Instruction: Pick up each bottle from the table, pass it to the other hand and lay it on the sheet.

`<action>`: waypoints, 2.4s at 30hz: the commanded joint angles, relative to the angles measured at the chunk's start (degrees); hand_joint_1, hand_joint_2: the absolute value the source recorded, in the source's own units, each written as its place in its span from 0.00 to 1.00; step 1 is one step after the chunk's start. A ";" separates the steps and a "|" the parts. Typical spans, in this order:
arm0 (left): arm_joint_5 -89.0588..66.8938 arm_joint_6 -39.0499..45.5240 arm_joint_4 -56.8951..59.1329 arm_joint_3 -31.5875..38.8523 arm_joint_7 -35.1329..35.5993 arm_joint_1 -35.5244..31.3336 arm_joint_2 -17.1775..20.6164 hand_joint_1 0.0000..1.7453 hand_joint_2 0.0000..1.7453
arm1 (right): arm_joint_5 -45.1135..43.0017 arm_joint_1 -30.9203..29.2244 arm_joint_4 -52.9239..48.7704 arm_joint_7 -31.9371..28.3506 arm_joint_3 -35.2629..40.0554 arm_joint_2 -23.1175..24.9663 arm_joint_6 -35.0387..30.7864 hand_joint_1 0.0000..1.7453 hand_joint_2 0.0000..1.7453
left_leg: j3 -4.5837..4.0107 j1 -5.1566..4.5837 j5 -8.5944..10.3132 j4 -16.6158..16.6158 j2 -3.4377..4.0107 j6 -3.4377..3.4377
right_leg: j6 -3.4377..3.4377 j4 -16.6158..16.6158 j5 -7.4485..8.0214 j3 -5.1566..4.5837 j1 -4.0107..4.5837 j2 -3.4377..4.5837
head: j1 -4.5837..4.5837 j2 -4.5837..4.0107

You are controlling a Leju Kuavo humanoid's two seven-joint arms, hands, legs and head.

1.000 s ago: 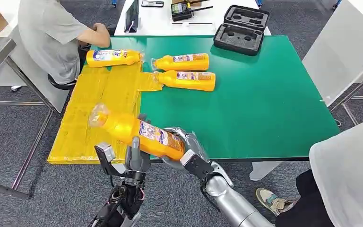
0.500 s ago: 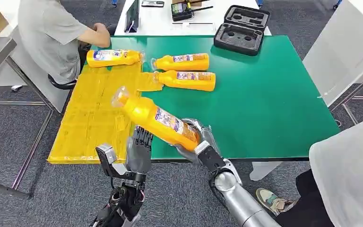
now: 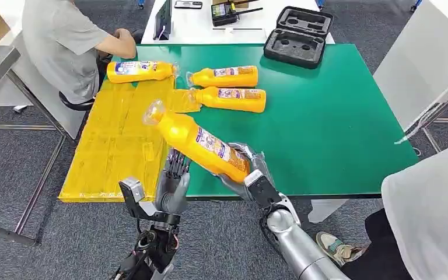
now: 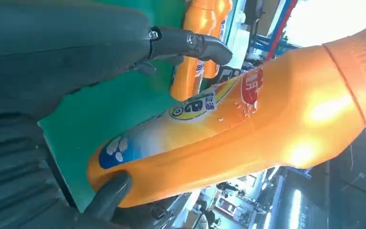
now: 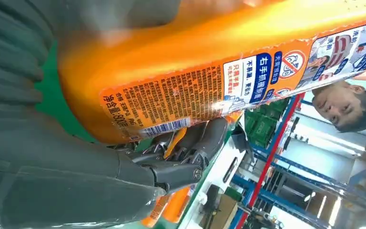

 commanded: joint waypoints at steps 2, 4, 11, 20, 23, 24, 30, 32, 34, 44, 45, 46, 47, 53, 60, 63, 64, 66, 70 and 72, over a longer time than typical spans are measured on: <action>-0.81 -0.44 1.73 -0.97 0.19 -1.04 0.82 0.00 1.00 | 0.08 -3.08 6.42 0.04 2.57 3.13 2.03 0.90 1.00 | 0.13 0.05 -0.06 -0.01 0.11 -0.10 | -0.10 -0.02 -0.02 0.10 0.05 0.10 | 0.00 0.00; -0.88 -0.60 2.21 -1.07 0.19 -1.41 0.55 0.00 1.00 | 0.37 -3.20 7.11 0.04 3.80 3.71 2.57 0.91 1.00 | 0.16 0.08 -0.07 -0.01 0.13 -0.11 | -0.11 -0.03 -0.02 0.13 0.08 0.11 | 0.00 0.00; -0.66 -0.61 2.33 -0.62 0.19 -1.53 0.21 0.00 1.00 | 0.91 -2.73 8.06 0.04 7.27 4.79 3.14 0.91 1.00 | 0.19 0.10 -0.08 -0.01 0.10 -0.11 | -0.11 -0.05 -0.04 0.18 0.10 0.08 | 0.00 0.00; -0.64 -0.23 1.72 0.45 0.19 -0.96 0.63 0.00 1.00 | 0.17 -2.51 8.89 0.04 6.95 4.41 2.81 0.90 1.00 | 0.13 0.05 -0.04 -0.03 0.04 -0.08 | -0.08 -0.04 -0.02 0.12 0.05 0.03 | 0.00 0.00; -0.67 -0.21 1.13 0.68 0.19 -0.52 0.68 0.00 1.00 | 0.18 -2.61 9.17 0.04 6.96 4.46 2.91 0.91 1.00 | 0.11 0.04 -0.03 -0.03 0.05 -0.08 | -0.08 -0.04 -0.02 0.10 0.04 0.04 | 0.00 0.00; -0.66 -0.18 0.98 0.76 0.19 -0.47 0.70 0.00 1.00 | 0.18 -2.57 9.18 0.04 6.97 4.47 2.89 0.90 1.00 | 0.18 0.08 -0.07 -0.01 0.06 -0.11 | -0.11 -0.04 -0.04 0.18 0.08 0.05 | 0.00 0.00; -0.73 0.05 0.35 1.29 0.19 -0.09 0.65 0.00 1.00 | -0.02 -2.32 9.26 0.04 6.23 4.18 2.32 0.89 1.00 | 0.09 0.04 -0.03 -0.02 0.02 -0.07 | -0.08 -0.04 -0.02 0.09 0.04 0.01 | 0.00 0.00; -0.68 -0.04 0.35 1.44 0.19 -0.02 0.66 0.00 1.00 | -0.20 -2.11 9.01 0.04 5.79 3.87 2.33 0.89 1.00 | 0.11 0.05 -0.04 -0.02 0.01 -0.08 | -0.08 -0.04 -0.03 0.11 0.05 0.00 | 0.00 0.00; -0.62 -0.03 0.40 1.59 0.19 0.03 0.64 0.00 1.00 | -0.09 -1.99 9.02 0.04 5.56 3.70 2.12 0.88 1.00 | 0.18 0.09 -0.07 -0.01 0.02 -0.11 | -0.12 -0.06 -0.05 0.20 0.10 0.00 | 0.00 0.00; -0.47 -0.55 1.27 1.42 0.19 -0.31 0.67 0.00 1.00 | 0.16 -1.82 8.96 0.04 5.65 3.75 2.24 0.88 1.00 | 0.14 0.07 -0.04 -0.02 0.01 -0.09 | -0.10 -0.05 -0.03 0.15 0.07 -0.01 | 0.00 0.00; -0.30 -0.99 1.67 1.32 0.19 -0.52 0.68 0.00 1.00 | 0.31 -1.76 8.95 0.04 5.70 3.83 2.36 0.88 1.00 | 0.21 0.11 -0.08 -0.02 0.02 -0.12 | -0.13 -0.07 -0.06 0.23 0.11 0.00 | 0.00 0.00; -0.21 -1.45 1.73 1.27 0.19 -0.60 0.71 0.24 1.00 | 0.52 -1.72 9.02 0.04 5.80 3.92 2.35 0.86 1.00 | 0.19 0.09 -0.06 -0.02 -0.01 -0.11 | -0.12 -0.07 -0.05 0.21 0.09 -0.03 | 0.00 0.00; -0.38 -1.67 1.72 1.15 0.19 -0.65 0.66 0.84 1.00 | 0.80 -1.64 9.11 0.04 5.96 4.02 2.27 0.88 1.00 | 0.14 0.08 -0.04 -0.02 -0.02 -0.09 | -0.10 -0.06 -0.04 0.15 0.08 -0.03 | 0.00 0.00; -0.46 -3.45 3.21 0.66 0.19 -1.84 0.14 0.97 1.00 | 1.88 -1.85 10.02 0.04 6.80 4.58 2.12 0.88 1.00 | 0.16 0.10 -0.05 0.00 -0.03 -0.11 | -0.11 -0.05 -0.05 0.18 0.10 -0.05 | 0.00 0.00; -0.91 -4.11 2.84 0.73 0.19 -1.70 0.11 1.00 1.00 | 1.33 -1.31 9.63 0.04 6.82 4.34 2.04 0.87 1.00 | 0.10 0.04 -0.02 -0.02 -0.04 -0.07 | -0.08 -0.03 -0.04 0.09 0.04 -0.06 | -0.02 0.00; -0.81 -4.75 2.93 0.87 0.19 -1.71 0.20 1.00 1.00 | 0.66 -1.19 8.99 0.04 6.58 3.81 2.13 0.87 1.00 | 0.10 0.06 -0.03 -0.01 -0.06 -0.08 | -0.08 -0.05 -0.04 0.11 0.06 -0.08 | 0.00 0.00; -1.02 -5.02 2.51 0.84 0.19 -1.59 0.26 1.00 1.00 | 0.43 -1.24 8.88 0.04 6.52 3.70 2.26 0.88 1.00 | 0.21 0.12 -0.07 0.00 -0.06 -0.12 | -0.13 -0.07 -0.07 0.23 0.12 -0.09 | 0.00 0.00; -1.23 -5.15 2.15 0.80 0.19 -1.59 0.31 1.00 1.00 | 0.25 -1.28 8.89 0.04 6.48 3.65 2.49 0.86 1.00 | 0.06 0.04 -0.01 -0.02 -0.04 -0.06 | -0.06 -0.04 -0.03 0.06 0.04 -0.07 | 0.00 0.00; -2.18 -5.07 0.49 1.03 0.19 -0.97 0.39 1.00 1.00 | -0.73 -1.29 9.16 0.04 6.15 3.81 4.07 0.13 1.00 | 0.17 0.11 -0.07 0.02 -0.04 -0.12 | -0.12 -0.05 -0.07 0.18 0.12 -0.07 | 0.00 0.00; -2.90 -4.68 -0.18 1.34 0.19 -0.69 0.43 1.00 1.00 | -0.62 -1.31 9.20 0.04 5.97 3.81 3.87 0.00 1.00 | 0.08 0.05 -0.02 -0.01 -0.03 -0.07 | -0.08 -0.03 -0.03 0.07 0.05 -0.06 | 0.00 0.00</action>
